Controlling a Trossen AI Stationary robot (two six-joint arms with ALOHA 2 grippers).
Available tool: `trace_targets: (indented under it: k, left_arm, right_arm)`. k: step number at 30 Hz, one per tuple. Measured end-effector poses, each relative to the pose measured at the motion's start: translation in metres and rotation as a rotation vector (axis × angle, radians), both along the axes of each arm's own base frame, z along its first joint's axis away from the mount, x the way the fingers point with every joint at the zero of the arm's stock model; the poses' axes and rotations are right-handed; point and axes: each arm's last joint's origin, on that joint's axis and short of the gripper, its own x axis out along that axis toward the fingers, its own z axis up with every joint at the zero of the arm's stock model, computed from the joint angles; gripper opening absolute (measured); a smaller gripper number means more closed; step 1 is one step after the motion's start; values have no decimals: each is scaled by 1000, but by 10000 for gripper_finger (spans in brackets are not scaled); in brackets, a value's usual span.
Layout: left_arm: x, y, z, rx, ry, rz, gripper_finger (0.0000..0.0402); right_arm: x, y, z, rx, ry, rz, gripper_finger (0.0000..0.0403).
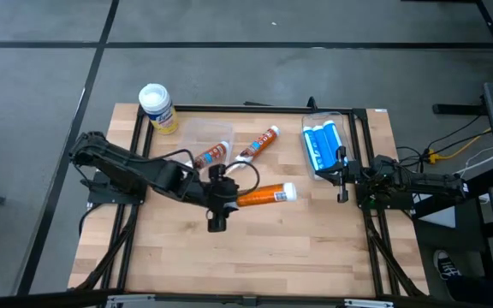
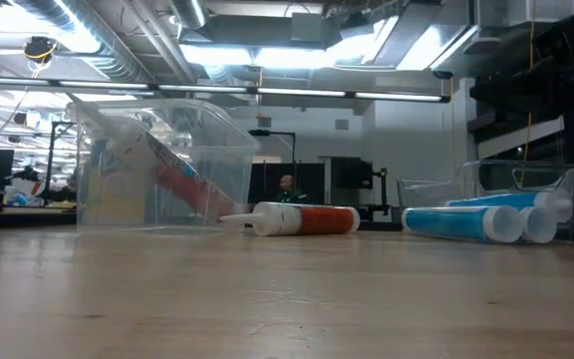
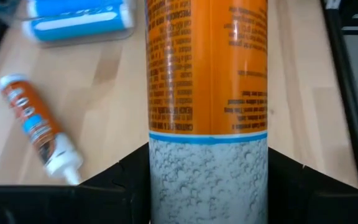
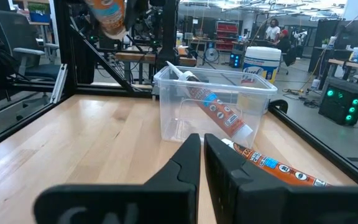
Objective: Pick & place silicon tubes, Sealant and Lysol wipes
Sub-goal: Put the bottom orange sealant into the transparent container
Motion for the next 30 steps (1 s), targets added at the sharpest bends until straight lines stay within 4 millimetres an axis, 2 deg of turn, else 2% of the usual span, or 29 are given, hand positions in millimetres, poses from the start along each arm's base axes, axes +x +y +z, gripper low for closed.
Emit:
trace_targets:
  k: [6, 13, 30]
  left_arm:
    - [-18, -2, 6, 14, 19, 75, 209]
    - [-29, 0, 8, 7, 51, 147, 209]
    - [-53, 19, 15, -28, 86, 397, 209]
  right_arm:
    - [0, 0, 0, 0, 0, 0, 25]
    - [0, 0, 0, 0, 0, 0, 25]
    - [0, 0, 0, 0, 2, 0, 25]
